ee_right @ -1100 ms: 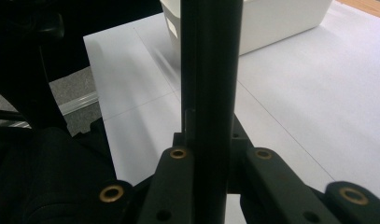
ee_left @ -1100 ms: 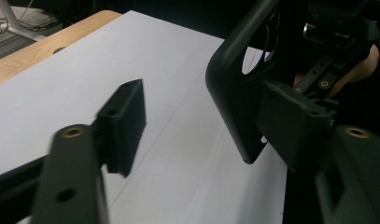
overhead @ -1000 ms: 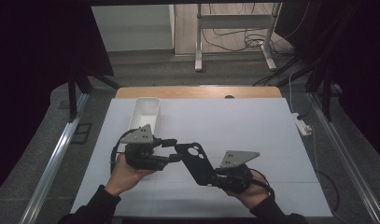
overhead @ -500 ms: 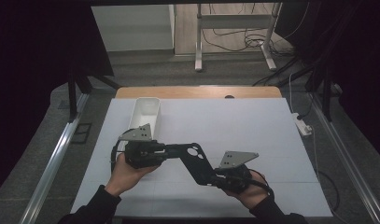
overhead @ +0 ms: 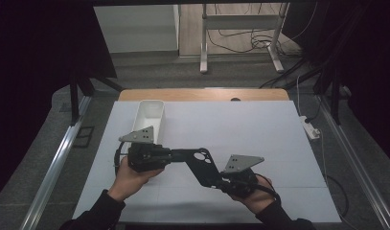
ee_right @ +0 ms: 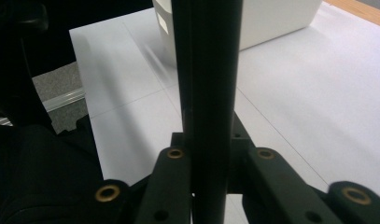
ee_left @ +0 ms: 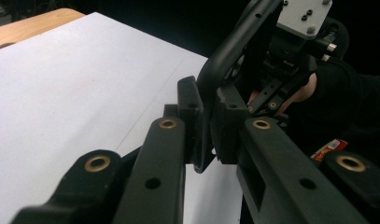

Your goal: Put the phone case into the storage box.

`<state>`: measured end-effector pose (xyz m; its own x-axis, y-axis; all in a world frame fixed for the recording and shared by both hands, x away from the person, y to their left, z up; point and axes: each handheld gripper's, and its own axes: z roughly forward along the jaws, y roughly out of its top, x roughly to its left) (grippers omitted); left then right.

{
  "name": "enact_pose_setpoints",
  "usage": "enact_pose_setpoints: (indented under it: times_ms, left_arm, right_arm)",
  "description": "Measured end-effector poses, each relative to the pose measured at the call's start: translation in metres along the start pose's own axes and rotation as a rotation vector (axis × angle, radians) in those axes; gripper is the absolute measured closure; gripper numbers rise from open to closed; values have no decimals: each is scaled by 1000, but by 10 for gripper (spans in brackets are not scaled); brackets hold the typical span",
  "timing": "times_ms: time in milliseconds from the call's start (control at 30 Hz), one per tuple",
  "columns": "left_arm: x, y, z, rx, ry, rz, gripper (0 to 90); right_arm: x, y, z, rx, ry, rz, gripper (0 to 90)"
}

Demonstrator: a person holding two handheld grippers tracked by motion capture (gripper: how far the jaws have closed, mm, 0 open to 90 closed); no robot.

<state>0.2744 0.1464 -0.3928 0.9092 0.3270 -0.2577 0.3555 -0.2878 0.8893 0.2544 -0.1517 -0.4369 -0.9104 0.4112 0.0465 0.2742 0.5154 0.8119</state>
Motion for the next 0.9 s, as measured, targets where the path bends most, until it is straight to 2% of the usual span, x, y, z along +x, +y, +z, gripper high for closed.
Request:
enact_pose_setpoints:
  times_ms: [133,200,267,467,700,900]
  left_arm:
    - [-2,2,0,-1,6,8,827]
    - [-3,3,-1,-10,5,7,827]
    - [-4,4,-2,-7,17,14,827]
    - [-2,5,-5,3,38,11,826]
    - [1,6,-11,31,82,20,826]
    - [7,5,-20,56,131,25,825]
  right_arm:
    - [-1,0,1,5,-12,1,771]
    - [-1,0,2,8,-16,8,712]
    - [0,-1,3,19,-28,2,701]
    - [0,-1,6,43,-35,12,535]
    - [-2,-3,5,47,-55,23,428]
    - [-5,-7,1,78,-83,48,334]
